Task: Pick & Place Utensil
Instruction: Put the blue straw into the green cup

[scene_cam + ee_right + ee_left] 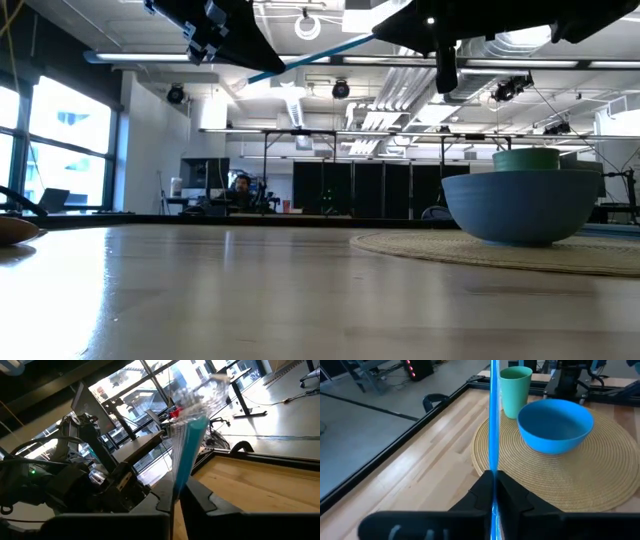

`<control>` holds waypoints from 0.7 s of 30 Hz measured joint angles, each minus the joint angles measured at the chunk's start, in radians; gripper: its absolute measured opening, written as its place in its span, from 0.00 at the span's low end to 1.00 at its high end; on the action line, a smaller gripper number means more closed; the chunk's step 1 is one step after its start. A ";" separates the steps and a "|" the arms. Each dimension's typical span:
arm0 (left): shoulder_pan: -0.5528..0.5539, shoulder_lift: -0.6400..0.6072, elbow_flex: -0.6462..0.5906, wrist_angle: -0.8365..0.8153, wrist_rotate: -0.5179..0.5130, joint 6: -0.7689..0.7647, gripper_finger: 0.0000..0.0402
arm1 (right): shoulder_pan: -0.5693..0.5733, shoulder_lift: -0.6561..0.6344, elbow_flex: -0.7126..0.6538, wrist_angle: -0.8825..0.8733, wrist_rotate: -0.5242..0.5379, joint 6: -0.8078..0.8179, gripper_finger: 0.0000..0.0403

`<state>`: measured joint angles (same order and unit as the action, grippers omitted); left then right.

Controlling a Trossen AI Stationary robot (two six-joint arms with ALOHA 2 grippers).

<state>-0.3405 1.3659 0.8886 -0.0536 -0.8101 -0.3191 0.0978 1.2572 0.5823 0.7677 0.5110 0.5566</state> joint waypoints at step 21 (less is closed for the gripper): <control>0.000 0.000 0.000 -0.027 -0.036 -0.057 0.35 | 0.023 -0.315 0.024 -0.420 0.219 -0.346 0.01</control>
<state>-0.3408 1.3659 0.8886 -0.0802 -0.8460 -0.3761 0.1207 0.9422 0.6063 0.3475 0.7296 0.2108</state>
